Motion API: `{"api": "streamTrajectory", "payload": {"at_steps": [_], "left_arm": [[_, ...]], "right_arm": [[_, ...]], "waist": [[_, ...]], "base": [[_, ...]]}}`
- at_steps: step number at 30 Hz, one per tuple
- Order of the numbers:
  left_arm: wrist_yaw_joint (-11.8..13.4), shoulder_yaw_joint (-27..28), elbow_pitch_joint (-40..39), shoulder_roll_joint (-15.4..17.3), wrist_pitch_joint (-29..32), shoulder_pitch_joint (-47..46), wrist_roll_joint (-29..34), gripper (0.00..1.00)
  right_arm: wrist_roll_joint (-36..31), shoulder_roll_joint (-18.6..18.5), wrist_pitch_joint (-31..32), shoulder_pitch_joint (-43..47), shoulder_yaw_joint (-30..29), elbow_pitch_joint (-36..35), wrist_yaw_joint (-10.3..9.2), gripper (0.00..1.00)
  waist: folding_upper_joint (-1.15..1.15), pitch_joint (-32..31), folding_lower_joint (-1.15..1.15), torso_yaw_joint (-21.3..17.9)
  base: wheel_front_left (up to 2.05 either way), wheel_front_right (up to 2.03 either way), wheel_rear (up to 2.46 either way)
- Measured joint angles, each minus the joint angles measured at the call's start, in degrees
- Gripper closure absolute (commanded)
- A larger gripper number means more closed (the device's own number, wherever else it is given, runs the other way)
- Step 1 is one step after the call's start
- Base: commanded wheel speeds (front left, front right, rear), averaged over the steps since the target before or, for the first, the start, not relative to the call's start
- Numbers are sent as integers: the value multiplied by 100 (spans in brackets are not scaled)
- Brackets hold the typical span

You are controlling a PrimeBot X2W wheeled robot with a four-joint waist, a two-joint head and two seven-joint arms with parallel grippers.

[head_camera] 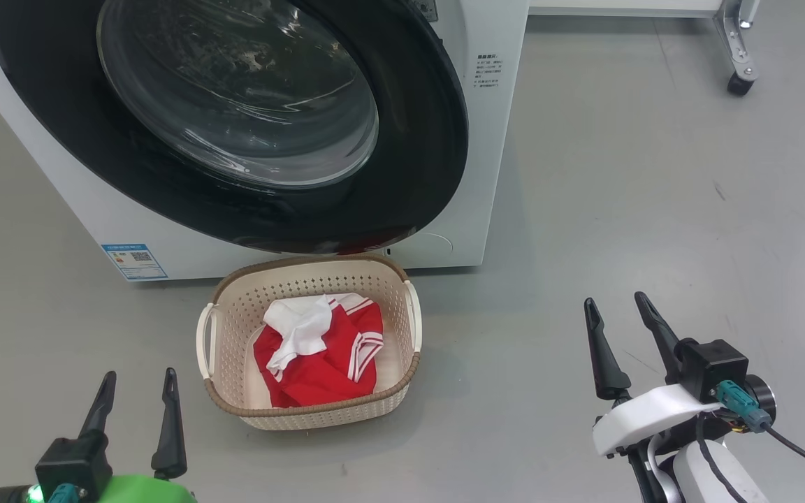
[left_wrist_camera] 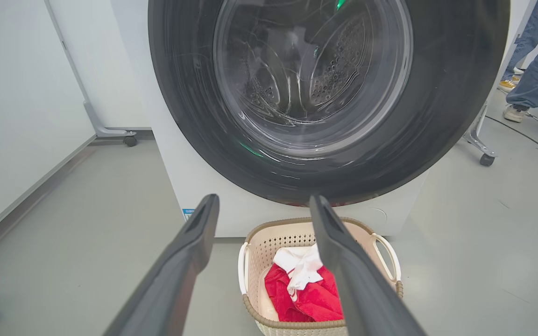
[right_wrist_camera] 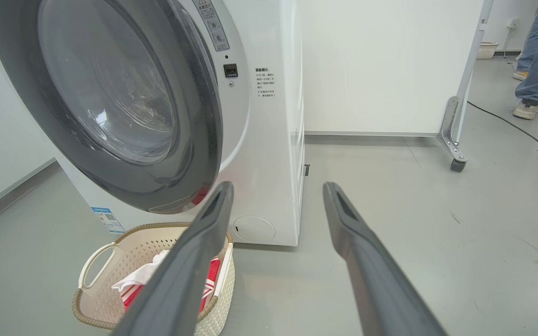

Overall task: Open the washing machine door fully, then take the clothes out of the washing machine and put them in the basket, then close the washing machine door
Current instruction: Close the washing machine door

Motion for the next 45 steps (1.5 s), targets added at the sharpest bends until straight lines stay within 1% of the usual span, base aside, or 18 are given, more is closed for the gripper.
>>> {"api": "streamTrajectory", "payload": {"at_steps": [12,16,17,18,19,25,31,33,36,40,41,45], "left_arm": [[8,-10,111,-22,-26,-5,41,0],[47,-15,125,-24,-27,-7,91,0],[47,-18,127,-24,-27,-7,91,0],[47,-22,129,-25,-27,-7,91,0],[47,-26,132,-26,-27,-8,91,0],[48,-43,135,-44,-29,-12,91,0],[48,-97,134,-54,-29,-53,98,0],[48,-102,130,-63,-30,-126,103,0],[48,-111,113,-80,-75,-172,127,0],[48,-159,73,-133,-77,-267,136,0],[47,-207,52,-141,-77,-330,136,0],[46,-281,-16,-162,-79,-491,136,0]], "right_arm": [[-8,1,0,2,-3,1,0,0],[-12,3,0,3,-3,3,1,0],[-12,3,0,3,-4,3,1,55],[-12,4,0,3,-8,3,1,86],[-12,4,0,3,-10,3,11,100],[-12,7,0,1,-31,3,43,100],[-76,-30,0,-81,13,4,149,100],[-130,-54,0,-240,54,8,200,100],[-186,-64,0,-547,188,9,336,100],[-296,-78,31,-990,457,13,483,100],[-310,-86,93,-1232,566,18,537,100],[-357,-93,203,-1712,777,37,605,100]], "waist": [[0,-24,0,17],[0,-34,0,26],[0,-35,0,29],[0,-34,0,32],[0,-33,0,36],[0,-12,0,64],[0,31,0,121],[0,62,0,158],[0,124,0,214],[0,234,0,291],[0,301,0,334],[0,447,0,448]], "base": [[0,0,0],[0,0,0],[0,0,0],[0,0,0],[0,0,0],[0,0,0],[0,0,0],[0,0,0],[0,0,0],[0,0,0],[0,0,0],[0,0,0]]}}
